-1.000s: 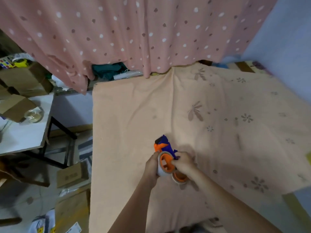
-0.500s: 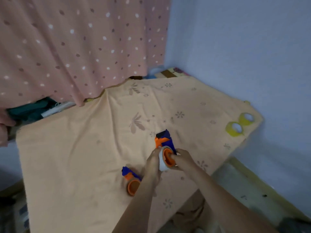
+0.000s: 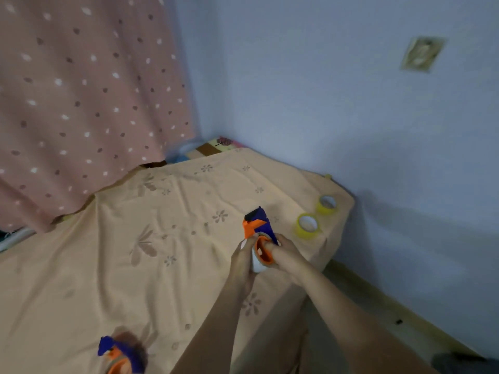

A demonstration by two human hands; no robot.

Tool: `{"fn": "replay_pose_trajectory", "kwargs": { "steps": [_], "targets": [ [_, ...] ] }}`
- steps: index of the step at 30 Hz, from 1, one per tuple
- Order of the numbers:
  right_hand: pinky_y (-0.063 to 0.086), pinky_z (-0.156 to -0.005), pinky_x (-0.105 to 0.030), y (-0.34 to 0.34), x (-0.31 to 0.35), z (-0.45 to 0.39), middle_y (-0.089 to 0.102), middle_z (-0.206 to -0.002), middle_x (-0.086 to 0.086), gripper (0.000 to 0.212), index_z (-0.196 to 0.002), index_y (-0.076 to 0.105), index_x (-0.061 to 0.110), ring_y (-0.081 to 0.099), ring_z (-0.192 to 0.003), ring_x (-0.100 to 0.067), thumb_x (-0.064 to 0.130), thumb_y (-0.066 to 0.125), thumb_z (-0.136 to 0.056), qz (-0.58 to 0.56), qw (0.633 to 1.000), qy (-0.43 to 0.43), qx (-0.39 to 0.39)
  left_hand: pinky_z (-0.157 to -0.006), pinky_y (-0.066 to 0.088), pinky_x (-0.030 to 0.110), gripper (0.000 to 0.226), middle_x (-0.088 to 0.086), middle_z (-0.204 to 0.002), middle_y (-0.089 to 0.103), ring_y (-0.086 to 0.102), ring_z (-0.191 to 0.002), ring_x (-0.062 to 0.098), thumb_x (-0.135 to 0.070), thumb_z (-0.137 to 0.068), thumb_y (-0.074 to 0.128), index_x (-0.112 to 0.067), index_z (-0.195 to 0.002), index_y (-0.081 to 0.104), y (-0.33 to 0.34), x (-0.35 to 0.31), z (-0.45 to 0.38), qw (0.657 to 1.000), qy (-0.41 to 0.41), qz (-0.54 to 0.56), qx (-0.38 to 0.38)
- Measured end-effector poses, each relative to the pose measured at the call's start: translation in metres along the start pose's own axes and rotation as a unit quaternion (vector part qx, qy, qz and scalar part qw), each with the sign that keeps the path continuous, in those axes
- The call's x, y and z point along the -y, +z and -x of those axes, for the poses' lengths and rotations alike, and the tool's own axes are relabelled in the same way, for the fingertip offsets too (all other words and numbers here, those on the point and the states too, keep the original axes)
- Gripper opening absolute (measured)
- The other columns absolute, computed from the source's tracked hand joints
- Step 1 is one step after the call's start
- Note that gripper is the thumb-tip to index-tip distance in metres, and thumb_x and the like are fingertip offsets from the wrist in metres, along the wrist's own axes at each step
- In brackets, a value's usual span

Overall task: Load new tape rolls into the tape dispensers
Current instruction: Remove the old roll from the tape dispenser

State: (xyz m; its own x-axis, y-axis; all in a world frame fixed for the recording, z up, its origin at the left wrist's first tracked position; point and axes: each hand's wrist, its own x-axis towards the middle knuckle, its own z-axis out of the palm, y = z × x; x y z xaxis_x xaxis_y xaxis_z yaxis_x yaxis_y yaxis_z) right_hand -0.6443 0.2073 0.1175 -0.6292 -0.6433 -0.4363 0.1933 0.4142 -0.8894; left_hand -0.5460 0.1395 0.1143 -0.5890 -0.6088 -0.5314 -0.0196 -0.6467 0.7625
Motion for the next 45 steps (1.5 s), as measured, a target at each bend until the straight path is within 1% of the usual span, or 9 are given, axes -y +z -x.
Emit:
{"fn": "replay_pose_trajectory", "kwargs": {
  "steps": [2, 6, 12, 15, 24, 28, 34, 39, 45],
  "targets": [
    [0.058, -0.084, -0.034, -0.028, 0.009, -0.009, 0.073, -0.099, 0.001, 0.017, -0.107, 0.066, 0.025, 0.068, -0.092, -0.013, 0.028, 0.061, -0.091, -0.009, 1.000, -0.003, -0.009, -0.094, 0.056, 0.045, 0.029, 0.021, -0.123, 0.073, 0.067, -0.119, 0.037, -0.029, -0.100, 0.059, -0.012, -0.120, 0.071, 0.031, 0.003, -0.009, 1.000, 0.008, 0.002, 0.014],
    [0.049, -0.061, -0.024, -0.073, 0.026, -0.030, 0.067, -0.093, 0.004, 0.025, -0.115, 0.060, 0.023, 0.063, -0.082, -0.008, 0.033, 0.060, -0.092, -0.002, 0.999, 0.006, -0.050, -0.099, 0.055, 0.049, 0.037, 0.020, -0.123, 0.073, 0.068, -0.118, 0.037, -0.030, -0.099, 0.060, -0.011, -0.130, 0.066, 0.078, 0.003, -0.035, 0.999, 0.021, -0.012, 0.043],
    [0.056, -0.092, -0.045, -0.117, 0.040, -0.073, 0.072, -0.106, -0.006, 0.029, -0.116, 0.062, 0.020, 0.068, -0.099, -0.024, 0.034, 0.058, -0.092, 0.069, 0.996, -0.008, -0.051, -0.112, 0.045, 0.057, 0.040, 0.020, -0.128, 0.071, 0.064, -0.124, 0.037, -0.031, -0.099, 0.060, -0.013, -0.134, 0.064, 0.119, 0.006, -0.089, 0.998, 0.013, -0.002, 0.065],
    [0.055, -0.079, -0.031, -0.133, 0.047, -0.096, 0.068, -0.107, -0.004, 0.022, -0.115, 0.058, 0.020, 0.065, -0.091, -0.016, 0.030, 0.057, -0.095, 0.063, 0.997, -0.007, -0.033, -0.112, 0.046, 0.056, 0.043, 0.022, -0.130, 0.069, 0.062, -0.126, 0.039, -0.031, -0.098, 0.061, -0.010, -0.136, 0.062, 0.134, 0.007, -0.117, 0.999, 0.004, 0.016, 0.050],
    [0.048, -0.043, -0.013, -0.167, 0.078, -0.213, 0.067, -0.065, 0.012, 0.008, -0.091, 0.061, 0.024, 0.067, -0.055, -0.002, 0.017, 0.058, -0.091, 0.112, 0.993, -0.032, -0.013, -0.094, 0.057, 0.047, 0.045, 0.025, -0.129, 0.068, 0.064, -0.123, 0.040, -0.030, -0.097, 0.065, -0.005, -0.135, 0.062, 0.175, -0.010, -0.228, 0.996, 0.011, 0.081, 0.033],
    [0.065, -0.062, -0.040, -0.175, 0.084, -0.263, 0.075, -0.067, 0.002, 0.020, -0.094, 0.066, 0.027, 0.075, -0.062, -0.018, 0.009, 0.057, -0.090, 0.099, 0.994, -0.008, 0.041, -0.106, 0.049, 0.060, 0.049, 0.026, -0.130, 0.067, 0.062, -0.125, 0.042, -0.022, -0.093, 0.071, -0.004, -0.137, 0.060, 0.177, -0.011, -0.268, 0.995, 0.017, 0.093, 0.013],
    [0.064, -0.074, -0.037, -0.181, 0.094, -0.304, 0.077, -0.089, 0.007, 0.017, -0.104, 0.069, 0.036, 0.075, -0.081, -0.015, 0.027, 0.064, -0.091, 0.052, 0.992, 0.014, 0.111, -0.103, 0.051, 0.053, 0.041, 0.029, -0.135, 0.063, 0.061, -0.125, 0.040, -0.020, -0.099, 0.060, -0.004, -0.137, 0.060, 0.175, -0.024, -0.299, 0.991, 0.005, 0.134, -0.017],
    [0.061, -0.085, -0.038, -0.180, 0.104, -0.333, 0.070, -0.119, -0.007, 0.031, -0.131, 0.062, 0.023, 0.069, -0.105, -0.024, 0.030, 0.049, -0.104, 0.063, 0.977, 0.033, 0.203, -0.073, 0.063, 0.037, 0.040, 0.022, -0.115, 0.074, 0.074, -0.098, 0.031, -0.017, -0.099, 0.057, 0.001, -0.135, 0.060, 0.166, -0.032, -0.309, 0.987, 0.011, 0.152, -0.053],
    [0.060, -0.087, -0.040, -0.173, 0.111, -0.371, 0.068, -0.124, -0.008, 0.038, -0.141, 0.054, 0.019, 0.069, -0.106, -0.027, 0.026, 0.051, -0.104, 0.089, 0.947, 0.036, 0.308, -0.095, 0.052, 0.044, 0.039, 0.024, -0.121, 0.067, 0.063, -0.111, 0.036, -0.012, -0.099, 0.053, 0.001, -0.134, 0.059, 0.165, -0.039, -0.305, 0.972, 0.027, 0.210, -0.103]
  ]
}}
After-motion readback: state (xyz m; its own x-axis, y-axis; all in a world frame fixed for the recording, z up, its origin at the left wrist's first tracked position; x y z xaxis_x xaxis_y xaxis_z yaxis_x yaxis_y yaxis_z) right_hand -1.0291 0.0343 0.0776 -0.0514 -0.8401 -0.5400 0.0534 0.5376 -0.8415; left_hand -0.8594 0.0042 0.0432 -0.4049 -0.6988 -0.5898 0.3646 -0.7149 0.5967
